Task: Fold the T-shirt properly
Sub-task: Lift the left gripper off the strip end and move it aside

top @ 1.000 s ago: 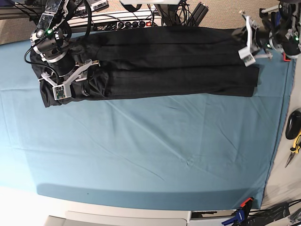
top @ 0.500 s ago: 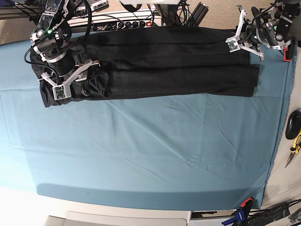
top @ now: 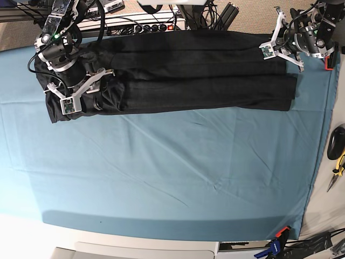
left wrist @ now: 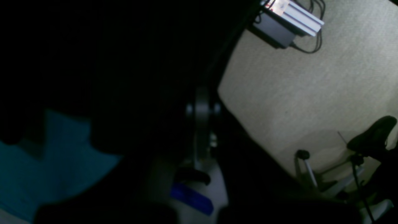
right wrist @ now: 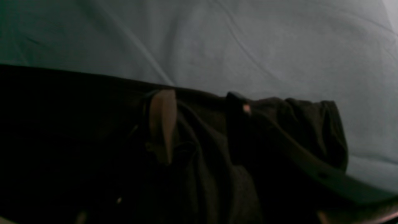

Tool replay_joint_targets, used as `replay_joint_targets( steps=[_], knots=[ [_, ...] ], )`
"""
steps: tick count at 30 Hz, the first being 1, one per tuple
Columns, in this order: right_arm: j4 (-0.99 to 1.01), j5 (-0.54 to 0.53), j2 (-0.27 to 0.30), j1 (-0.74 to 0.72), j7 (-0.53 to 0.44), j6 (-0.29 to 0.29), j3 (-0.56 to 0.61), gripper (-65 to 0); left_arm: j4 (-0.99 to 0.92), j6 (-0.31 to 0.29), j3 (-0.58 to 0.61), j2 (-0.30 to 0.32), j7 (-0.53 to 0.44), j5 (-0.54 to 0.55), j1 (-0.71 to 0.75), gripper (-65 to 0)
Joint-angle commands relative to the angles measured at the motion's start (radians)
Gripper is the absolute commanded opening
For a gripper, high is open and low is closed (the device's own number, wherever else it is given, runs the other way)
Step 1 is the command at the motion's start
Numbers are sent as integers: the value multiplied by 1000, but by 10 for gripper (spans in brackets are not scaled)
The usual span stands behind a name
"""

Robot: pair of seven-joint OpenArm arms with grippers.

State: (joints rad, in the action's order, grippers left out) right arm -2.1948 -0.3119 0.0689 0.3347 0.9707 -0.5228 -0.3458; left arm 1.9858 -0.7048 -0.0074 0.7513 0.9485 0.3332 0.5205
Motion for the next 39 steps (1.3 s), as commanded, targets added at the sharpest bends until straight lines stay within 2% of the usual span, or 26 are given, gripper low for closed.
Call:
replay_joint_targets(
  steps=[1, 5, 7, 9, 11, 17, 20, 23, 25, 31, 36, 37, 39],
  knots=[
    [-18, -9, 9, -5, -28, 4, -3, -384, 20, 13, -9, 16, -15, 2, -8, -650],
    [-18, -9, 9, -5, -28, 4, -3, -384, 20, 39, -9, 16, -14, 2, -24, -650],
    [-18, -9, 9, -5, -27, 4, -3, -384, 20, 84, -9, 15, -14, 3, -39, -650],
    [-18, -9, 9, -5, -27, 4, -3, -384, 20, 158, -9, 16, -14, 3, -57, -650],
    [-18, -9, 9, -5, -28, 4, -3, -384, 20, 187, -9, 16, -14, 3, -74, -650],
    [-18, -9, 9, -5, -27, 4, -3, -384, 20, 189, -9, 16, 6, 16, -87, -650],
    [-18, -9, 9, -5, -26, 4, -3, -384, 20, 172, -9, 16, 95, 124, -97, -650],
    [-18, -9, 9, -5, -26, 4, -3, -384, 20, 133, -9, 16, 108, 210, -103, -650],
    [-17, -9, 9, -5, -26, 4, -3, -384, 20, 132, -9, 16, 107, 227, -106, -650],
    [-17, -8, 9, -5, -25, 4, -3, -384, 20, 132, -9, 16, 95, 224, -108, -650],
    [-17, -9, 9, -5, -25, 4, -3, -384, 20, 133, -9, 8, 26, 172, -108, -650],
    [-18, -8, 9, -5, -25, 3, -3, -384, 20, 138, -9, 4, 1, 150, -108, -650],
    [-18, -8, 9, -5, -25, 4, -3, -384, 20, 194, -9, -7, -60, 87, -108, -650]
  ],
)
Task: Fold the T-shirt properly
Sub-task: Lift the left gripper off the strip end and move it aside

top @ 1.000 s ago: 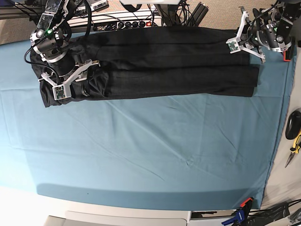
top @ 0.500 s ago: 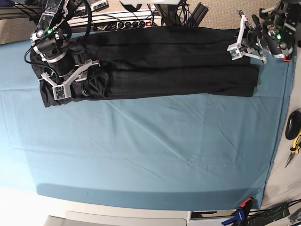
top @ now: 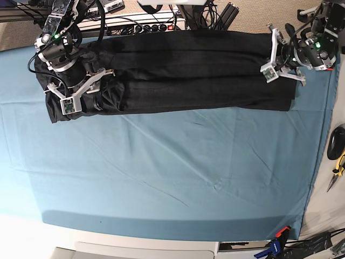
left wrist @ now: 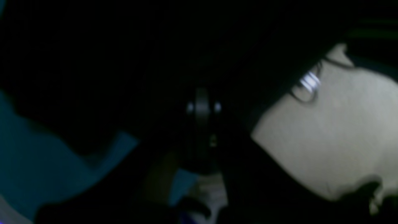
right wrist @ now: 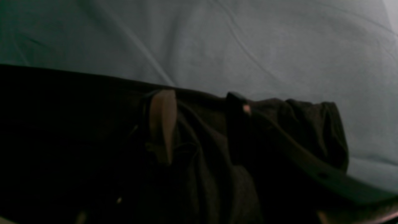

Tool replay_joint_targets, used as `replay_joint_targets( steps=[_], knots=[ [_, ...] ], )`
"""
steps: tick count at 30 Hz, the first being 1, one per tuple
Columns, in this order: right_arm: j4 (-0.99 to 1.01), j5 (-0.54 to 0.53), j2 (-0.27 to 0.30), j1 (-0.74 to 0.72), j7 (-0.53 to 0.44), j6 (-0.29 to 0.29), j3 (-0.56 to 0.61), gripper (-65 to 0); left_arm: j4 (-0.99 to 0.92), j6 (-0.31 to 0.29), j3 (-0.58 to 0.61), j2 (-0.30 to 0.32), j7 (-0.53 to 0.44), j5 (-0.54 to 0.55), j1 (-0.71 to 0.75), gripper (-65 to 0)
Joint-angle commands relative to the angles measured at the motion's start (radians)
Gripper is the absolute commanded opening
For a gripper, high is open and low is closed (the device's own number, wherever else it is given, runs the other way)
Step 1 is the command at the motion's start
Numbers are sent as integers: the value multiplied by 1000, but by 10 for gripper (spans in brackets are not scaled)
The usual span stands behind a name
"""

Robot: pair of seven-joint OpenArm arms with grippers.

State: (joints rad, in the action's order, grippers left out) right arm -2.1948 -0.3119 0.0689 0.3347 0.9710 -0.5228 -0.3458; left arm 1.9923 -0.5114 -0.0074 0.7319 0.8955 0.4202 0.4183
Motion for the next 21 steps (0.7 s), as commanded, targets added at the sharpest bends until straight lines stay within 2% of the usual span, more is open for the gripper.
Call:
replay_joint_targets(
  steps=[1, 3, 8, 11, 16, 18, 19, 21],
  knots=[
    [-17, -9, 9, -5, -26, 4, -3, -384, 13, 32, -9, 4, -39, -39, -6, -650],
    [-17, -8, 9, -5, -26, 3, -3, -384, 13, 75, -9, -19, -85, -107, -6, -650],
    [-17, -8, 9, -5, -27, 4, -3, -384, 6, 192, -9, -67, -159, -195, -6, -650],
    [-18, -9, 9, -5, -30, 4, -3, -384, 5, 252, -9, -70, -160, -226, -6, -650],
    [-17, -9, 9, -5, -31, 4, -3, -384, 7, 369, -10, -64, -130, -341, -51, -650],
    [-17, -9, 9, -5, -31, 4, -3, -384, 10, 386, -34, -58, -96, -328, -96, -650],
    [-17, -9, 9, -5, -31, 4, -3, -384, 11, 385, -59, -51, -79, -291, -117, -620],
    [-17, -9, 9, -5, -30, 4, -3, -384, 11, 377, -135, -47, -41, -179, -154, -505]
  ],
)
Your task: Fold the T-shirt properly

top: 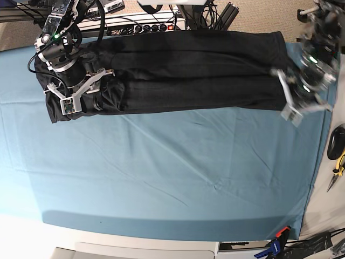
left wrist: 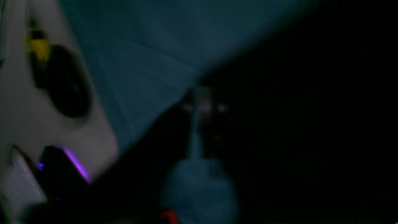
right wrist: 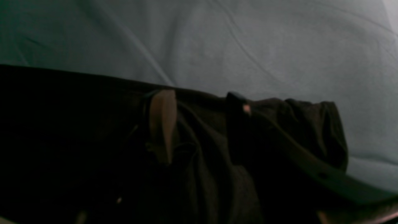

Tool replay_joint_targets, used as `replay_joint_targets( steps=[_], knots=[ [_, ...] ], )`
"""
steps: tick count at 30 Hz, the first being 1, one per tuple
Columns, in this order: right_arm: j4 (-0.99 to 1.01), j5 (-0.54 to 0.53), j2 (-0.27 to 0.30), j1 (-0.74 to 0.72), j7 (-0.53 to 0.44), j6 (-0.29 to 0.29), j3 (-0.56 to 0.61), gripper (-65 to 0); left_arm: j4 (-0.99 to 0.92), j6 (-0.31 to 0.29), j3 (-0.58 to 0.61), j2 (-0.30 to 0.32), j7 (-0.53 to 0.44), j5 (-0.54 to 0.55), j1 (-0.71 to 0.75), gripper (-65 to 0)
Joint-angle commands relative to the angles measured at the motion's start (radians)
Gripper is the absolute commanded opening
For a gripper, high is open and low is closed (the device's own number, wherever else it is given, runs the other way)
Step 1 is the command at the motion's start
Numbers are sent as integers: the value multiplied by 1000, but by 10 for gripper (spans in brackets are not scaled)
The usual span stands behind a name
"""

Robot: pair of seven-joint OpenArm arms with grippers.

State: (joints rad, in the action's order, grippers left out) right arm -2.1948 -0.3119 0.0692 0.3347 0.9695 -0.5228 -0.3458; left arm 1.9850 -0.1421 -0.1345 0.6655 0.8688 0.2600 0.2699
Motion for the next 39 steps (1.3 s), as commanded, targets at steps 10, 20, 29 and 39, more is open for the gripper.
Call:
replay_joint_targets(
  steps=[10, 20, 29, 39],
  knots=[
    [-17, -10, 8, -5, -31, 4, -3, -384, -35, -69, -486, 16, 51, 452, 44, -437],
    [-18, -12, 8, -5, -36, 4, -3, -384, -239, -220, -549, -36, 185, 792, 157, -437],
    [-17, -12, 8, -5, -37, 4, -3, -384, -335, -323, -549, -48, 273, 976, 157, -437],
    [-17, -12, 8, -5, -35, 4, -3, -384, -341, -301, -547, -77, 283, 933, 157, -437]
  ],
)
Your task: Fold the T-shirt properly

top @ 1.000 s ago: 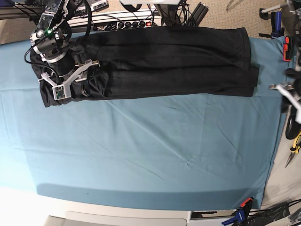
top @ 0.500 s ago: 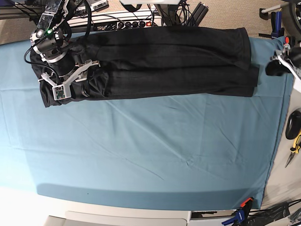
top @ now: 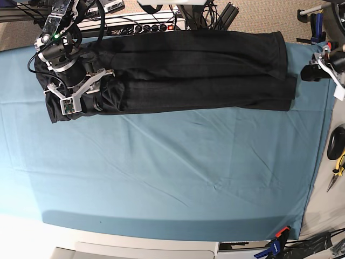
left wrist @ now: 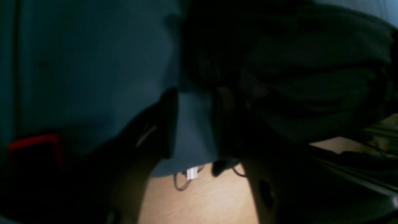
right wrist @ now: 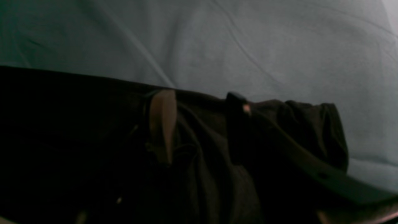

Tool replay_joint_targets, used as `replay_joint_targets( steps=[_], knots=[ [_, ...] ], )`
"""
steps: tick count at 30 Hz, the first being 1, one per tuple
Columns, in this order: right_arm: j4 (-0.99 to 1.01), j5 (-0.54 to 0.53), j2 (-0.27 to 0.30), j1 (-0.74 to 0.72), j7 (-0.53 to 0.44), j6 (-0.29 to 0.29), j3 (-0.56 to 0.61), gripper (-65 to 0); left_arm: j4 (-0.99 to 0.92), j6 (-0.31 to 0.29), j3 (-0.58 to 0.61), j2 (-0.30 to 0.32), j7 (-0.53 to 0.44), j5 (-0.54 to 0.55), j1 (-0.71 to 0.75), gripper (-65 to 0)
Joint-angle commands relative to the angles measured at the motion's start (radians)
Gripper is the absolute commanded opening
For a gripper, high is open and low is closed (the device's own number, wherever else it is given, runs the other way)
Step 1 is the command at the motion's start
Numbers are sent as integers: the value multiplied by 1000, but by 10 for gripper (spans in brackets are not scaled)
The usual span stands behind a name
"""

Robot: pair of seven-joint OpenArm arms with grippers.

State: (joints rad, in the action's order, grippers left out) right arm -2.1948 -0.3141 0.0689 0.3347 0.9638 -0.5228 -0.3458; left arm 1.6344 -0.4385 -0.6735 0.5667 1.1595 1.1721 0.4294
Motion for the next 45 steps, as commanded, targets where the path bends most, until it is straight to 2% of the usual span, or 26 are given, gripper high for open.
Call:
replay_joint_targets(
  steps=[1, 12, 24, 31, 38, 45],
  knots=[
    [-17, -10, 9, -5, -30, 4, -3, -384, 6, -4, -8, 14, -8, 22, -3, -437],
    [-17, -10, 9, -5, -30, 4, -3, -384, -103, -8, -3, -12, -6, 71, -3, -417],
    [-17, -10, 9, -5, -29, 4, -3, -384, -113, -8, 4, -77, -9, 89, -14, -417],
    [-17, -10, 8, -5, -29, 4, -3, -384, -112, -8, 96, -90, -20, 77, -37, -417],
    [-17, -9, 8, -5, -25, 4, -3, -384, -113, -7, 196, -101, -41, 2, -118, -417],
    [-17, -9, 8, -5, -23, 4, -3, -384, -112, -8, 213, -100, -53, -21, -130, -418]
  ],
)
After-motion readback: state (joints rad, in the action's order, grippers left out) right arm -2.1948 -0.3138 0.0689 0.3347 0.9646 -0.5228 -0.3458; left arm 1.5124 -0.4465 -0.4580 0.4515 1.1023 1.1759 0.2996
